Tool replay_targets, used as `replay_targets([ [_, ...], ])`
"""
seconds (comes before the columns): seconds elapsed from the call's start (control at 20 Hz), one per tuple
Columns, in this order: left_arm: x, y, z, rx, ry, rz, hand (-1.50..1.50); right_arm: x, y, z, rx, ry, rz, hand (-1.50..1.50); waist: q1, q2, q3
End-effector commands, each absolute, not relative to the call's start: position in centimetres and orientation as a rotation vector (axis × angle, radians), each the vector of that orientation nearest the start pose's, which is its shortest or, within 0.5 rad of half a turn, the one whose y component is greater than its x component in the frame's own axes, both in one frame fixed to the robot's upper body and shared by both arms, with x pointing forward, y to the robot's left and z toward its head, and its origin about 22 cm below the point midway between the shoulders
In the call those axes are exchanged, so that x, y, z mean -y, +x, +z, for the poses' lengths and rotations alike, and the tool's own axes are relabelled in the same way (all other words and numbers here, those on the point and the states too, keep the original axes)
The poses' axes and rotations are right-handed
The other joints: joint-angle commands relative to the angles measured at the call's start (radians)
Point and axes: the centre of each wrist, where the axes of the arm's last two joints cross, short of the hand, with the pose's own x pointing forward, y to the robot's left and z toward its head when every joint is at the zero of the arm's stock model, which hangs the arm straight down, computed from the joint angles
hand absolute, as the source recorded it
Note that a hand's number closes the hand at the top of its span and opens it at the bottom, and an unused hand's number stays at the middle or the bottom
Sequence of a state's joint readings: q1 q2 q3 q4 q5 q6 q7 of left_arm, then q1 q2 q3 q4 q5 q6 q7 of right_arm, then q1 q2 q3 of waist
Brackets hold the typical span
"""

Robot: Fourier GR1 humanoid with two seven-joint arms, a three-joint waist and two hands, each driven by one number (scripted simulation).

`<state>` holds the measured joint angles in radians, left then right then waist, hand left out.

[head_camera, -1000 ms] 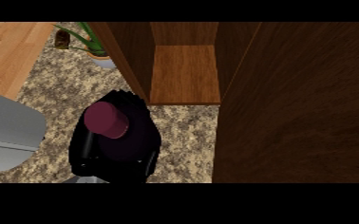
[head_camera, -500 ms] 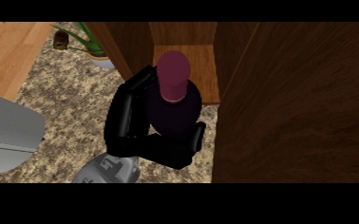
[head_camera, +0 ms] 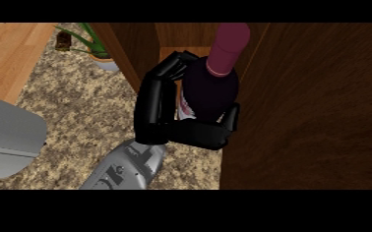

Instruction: Pick up the wine, place it into the cabinet and close the cabinet

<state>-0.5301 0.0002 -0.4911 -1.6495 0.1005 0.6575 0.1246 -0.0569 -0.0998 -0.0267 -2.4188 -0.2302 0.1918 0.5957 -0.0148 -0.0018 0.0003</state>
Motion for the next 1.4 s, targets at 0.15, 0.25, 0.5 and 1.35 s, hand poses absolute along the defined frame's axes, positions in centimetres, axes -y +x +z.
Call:
replay_targets([
  [0.15,-6.6,29.6,12.1,1.931,-0.179,0.037,1.50,23.5,14.1,22.1,1.931,0.259,0.295,-1.50,0.004,0.002,-0.001],
  [0.25,-5.5,29.0,11.5,1.927,-0.171,0.075,1.50,23.6,14.6,20.4,1.926,0.253,0.289,-1.50,0.002,0.002,0.000],
  [0.5,-5.4,29.7,12.0,1.886,-0.196,0.134,1.50,23.3,14.3,20.8,1.923,0.266,0.297,-1.50,0.001,0.002,0.000],
  [1.35,-6.8,30.8,3.9,1.913,0.008,0.045,1.50,23.5,13.7,21.3,1.943,0.255,0.303,-1.50,0.004,0.001,0.000],
])
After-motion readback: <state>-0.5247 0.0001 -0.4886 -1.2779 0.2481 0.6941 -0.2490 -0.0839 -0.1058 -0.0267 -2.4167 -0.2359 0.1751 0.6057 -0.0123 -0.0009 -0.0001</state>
